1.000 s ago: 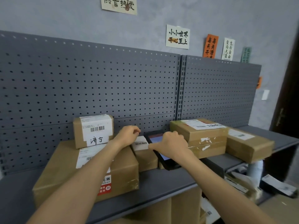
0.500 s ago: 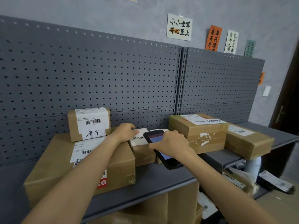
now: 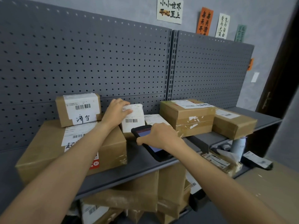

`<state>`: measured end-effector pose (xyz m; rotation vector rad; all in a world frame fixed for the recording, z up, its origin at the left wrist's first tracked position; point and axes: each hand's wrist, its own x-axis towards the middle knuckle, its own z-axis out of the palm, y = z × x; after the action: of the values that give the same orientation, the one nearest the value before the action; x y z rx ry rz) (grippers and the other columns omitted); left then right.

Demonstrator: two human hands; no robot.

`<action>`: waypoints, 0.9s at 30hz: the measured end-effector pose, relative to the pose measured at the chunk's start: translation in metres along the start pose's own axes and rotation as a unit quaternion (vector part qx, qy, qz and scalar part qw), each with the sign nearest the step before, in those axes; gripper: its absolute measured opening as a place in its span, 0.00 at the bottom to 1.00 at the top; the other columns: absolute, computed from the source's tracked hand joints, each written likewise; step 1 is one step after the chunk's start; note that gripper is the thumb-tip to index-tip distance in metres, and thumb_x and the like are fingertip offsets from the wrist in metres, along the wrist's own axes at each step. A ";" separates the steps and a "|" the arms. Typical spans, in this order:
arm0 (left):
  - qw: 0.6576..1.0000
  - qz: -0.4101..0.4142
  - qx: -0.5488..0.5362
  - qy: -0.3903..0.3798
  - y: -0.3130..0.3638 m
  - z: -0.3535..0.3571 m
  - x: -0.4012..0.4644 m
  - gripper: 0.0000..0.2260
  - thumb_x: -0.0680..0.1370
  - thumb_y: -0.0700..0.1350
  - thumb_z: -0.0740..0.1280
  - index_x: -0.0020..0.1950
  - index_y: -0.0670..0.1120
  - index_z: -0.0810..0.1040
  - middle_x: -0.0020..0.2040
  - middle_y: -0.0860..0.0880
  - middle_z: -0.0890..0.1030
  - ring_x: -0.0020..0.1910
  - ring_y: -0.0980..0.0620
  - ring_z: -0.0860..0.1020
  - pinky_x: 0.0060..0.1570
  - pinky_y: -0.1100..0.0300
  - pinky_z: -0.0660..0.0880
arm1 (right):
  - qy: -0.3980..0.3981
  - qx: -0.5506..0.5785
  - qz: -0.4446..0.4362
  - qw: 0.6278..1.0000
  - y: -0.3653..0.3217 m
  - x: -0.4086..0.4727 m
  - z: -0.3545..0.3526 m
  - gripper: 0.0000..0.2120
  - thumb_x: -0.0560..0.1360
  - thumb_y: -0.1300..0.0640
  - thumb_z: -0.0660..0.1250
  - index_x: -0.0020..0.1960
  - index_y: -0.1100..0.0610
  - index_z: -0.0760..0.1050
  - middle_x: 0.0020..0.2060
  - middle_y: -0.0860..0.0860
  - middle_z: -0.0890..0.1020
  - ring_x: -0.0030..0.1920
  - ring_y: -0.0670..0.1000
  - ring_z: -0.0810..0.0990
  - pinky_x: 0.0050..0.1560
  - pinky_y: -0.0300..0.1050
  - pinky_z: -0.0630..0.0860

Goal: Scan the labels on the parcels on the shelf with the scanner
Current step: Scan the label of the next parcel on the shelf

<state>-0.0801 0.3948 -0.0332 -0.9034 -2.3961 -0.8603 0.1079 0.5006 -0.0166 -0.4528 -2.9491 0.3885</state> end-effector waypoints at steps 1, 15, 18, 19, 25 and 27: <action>1.000 0.003 -0.001 0.001 0.000 -0.001 -0.001 0.19 0.78 0.48 0.66 0.67 0.42 0.75 0.61 0.44 0.76 0.65 0.45 0.68 0.63 0.54 0.65 | 0.002 0.000 -0.003 1.000 -0.001 -0.002 0.001 0.26 0.67 0.36 0.68 0.44 0.60 0.71 0.43 0.55 0.77 0.47 0.57 0.77 0.38 0.45 0.68; 1.000 0.012 0.000 -0.001 0.004 -0.004 -0.008 0.18 0.77 0.48 0.67 0.65 0.42 0.76 0.61 0.44 0.76 0.64 0.46 0.69 0.61 0.57 0.65 | 0.015 -0.015 -0.009 1.000 -0.007 -0.009 0.004 0.29 0.68 0.35 0.66 0.51 0.61 0.77 0.51 0.56 0.81 0.53 0.58 0.78 0.44 0.47 0.73; 1.000 0.009 -0.001 -0.001 0.005 -0.003 -0.008 0.18 0.77 0.48 0.67 0.66 0.43 0.75 0.62 0.44 0.76 0.65 0.46 0.69 0.61 0.58 0.65 | 0.016 -0.018 -0.007 1.000 -0.007 -0.010 0.004 0.31 0.68 0.35 0.67 0.54 0.62 0.77 0.52 0.57 0.81 0.53 0.58 0.78 0.44 0.47 0.73; 1.000 0.009 0.000 -0.001 0.005 -0.003 -0.008 0.18 0.78 0.48 0.67 0.66 0.43 0.75 0.62 0.44 0.76 0.65 0.47 0.69 0.61 0.57 0.65 | 0.016 -0.021 -0.006 1.000 -0.007 -0.011 0.004 0.31 0.68 0.35 0.67 0.54 0.62 0.77 0.52 0.57 0.81 0.53 0.58 0.78 0.44 0.47 0.73; 1.000 0.010 -0.010 -0.005 0.003 -0.003 -0.007 0.17 0.77 0.47 0.67 0.65 0.42 0.76 0.61 0.44 0.76 0.65 0.46 0.68 0.62 0.58 0.64 | 0.008 -0.020 -0.004 1.000 -0.005 -0.011 0.003 0.26 0.69 0.36 0.67 0.47 0.59 0.72 0.50 0.55 0.80 0.53 0.58 0.77 0.43 0.45 0.72; 1.000 0.013 -0.012 -0.004 0.003 -0.003 -0.008 0.17 0.77 0.47 0.67 0.64 0.42 0.76 0.61 0.44 0.77 0.65 0.46 0.68 0.60 0.60 0.63 | 0.003 -0.017 -0.002 1.000 -0.003 -0.011 0.004 0.26 0.68 0.36 0.66 0.46 0.59 0.71 0.50 0.55 0.79 0.54 0.58 0.77 0.42 0.45 0.71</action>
<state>-0.0720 0.3914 -0.0342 -0.9464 -2.3814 -0.8800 0.1169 0.4931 -0.0201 -0.4520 -2.9540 0.3350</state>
